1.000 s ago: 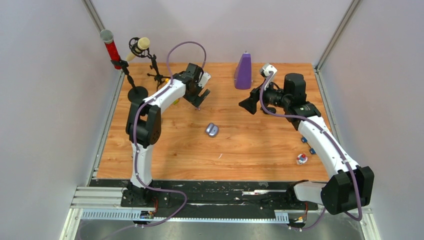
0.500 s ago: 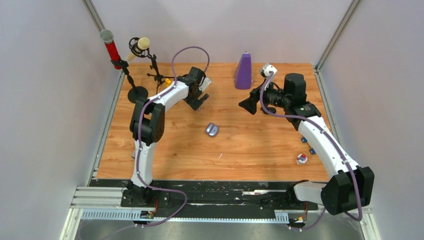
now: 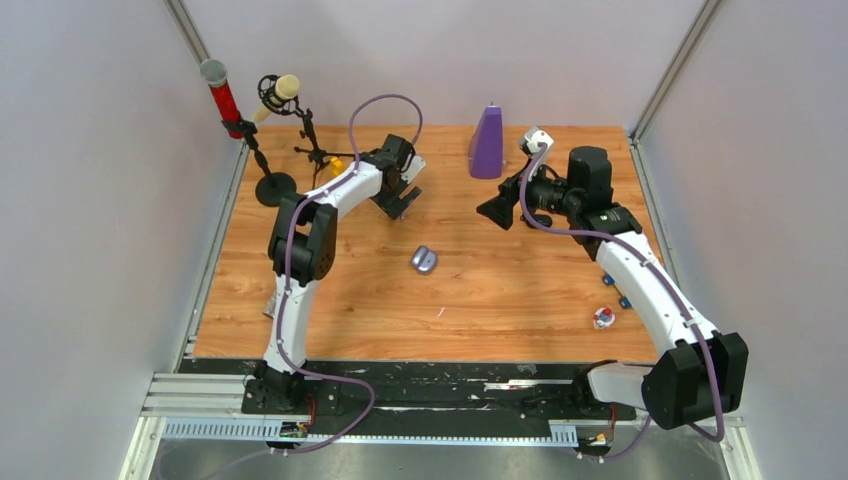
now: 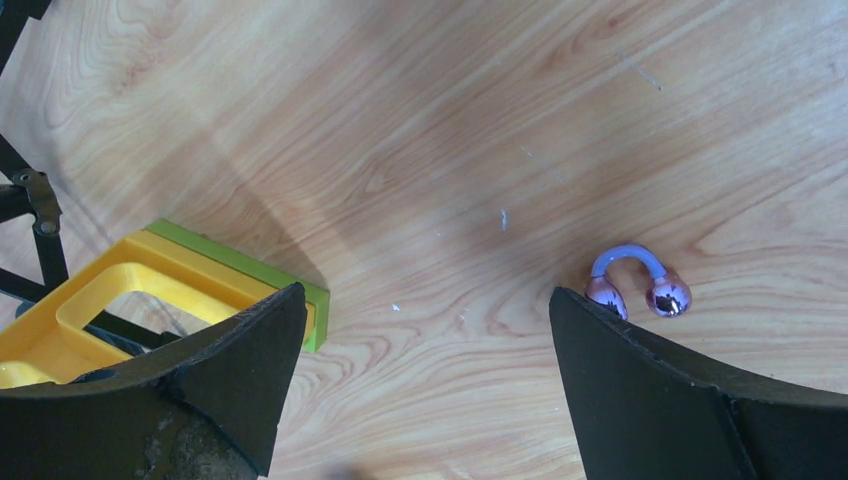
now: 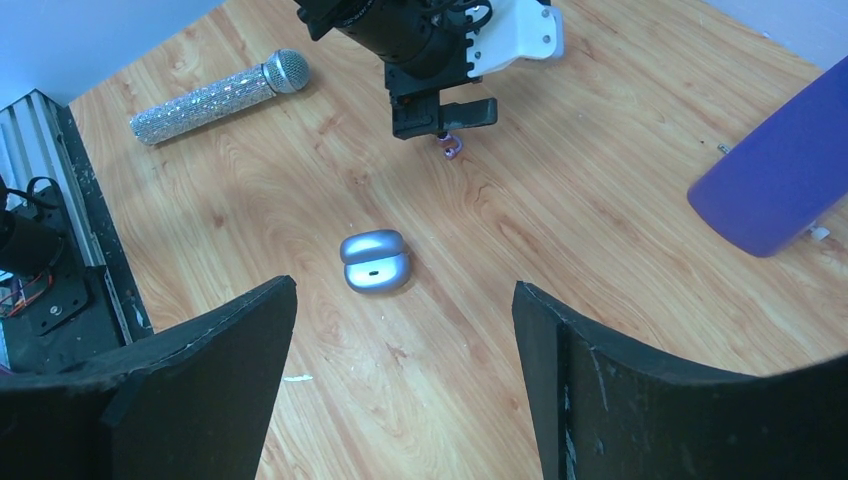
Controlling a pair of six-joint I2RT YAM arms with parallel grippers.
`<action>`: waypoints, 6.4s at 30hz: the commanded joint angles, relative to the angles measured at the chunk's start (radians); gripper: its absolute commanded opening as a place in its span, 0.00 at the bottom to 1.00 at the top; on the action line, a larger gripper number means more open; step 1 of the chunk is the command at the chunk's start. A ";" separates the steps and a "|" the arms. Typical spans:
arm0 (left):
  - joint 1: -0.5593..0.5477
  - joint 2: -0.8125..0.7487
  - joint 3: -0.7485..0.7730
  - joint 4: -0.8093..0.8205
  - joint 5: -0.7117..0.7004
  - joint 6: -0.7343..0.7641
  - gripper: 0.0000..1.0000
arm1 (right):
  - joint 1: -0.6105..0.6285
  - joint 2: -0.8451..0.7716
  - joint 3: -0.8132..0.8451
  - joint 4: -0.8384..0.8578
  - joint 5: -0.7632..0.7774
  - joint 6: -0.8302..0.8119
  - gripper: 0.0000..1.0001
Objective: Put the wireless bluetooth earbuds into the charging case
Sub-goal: Move the earbud to the center of the board.
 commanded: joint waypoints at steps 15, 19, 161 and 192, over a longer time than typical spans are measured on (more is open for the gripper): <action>-0.089 0.087 0.112 -0.005 0.167 -0.051 0.98 | -0.023 0.320 0.168 -0.044 -0.123 0.138 0.71; -0.122 0.098 0.120 -0.009 0.216 -0.060 0.98 | -0.033 0.313 0.174 -0.064 -0.115 0.126 0.71; -0.217 0.223 0.393 -0.085 0.334 -0.176 0.32 | -0.183 0.252 0.065 -0.026 -0.294 0.236 0.67; -0.206 0.236 0.432 -0.106 0.230 -0.130 0.20 | -0.200 0.240 0.062 -0.018 -0.301 0.248 0.66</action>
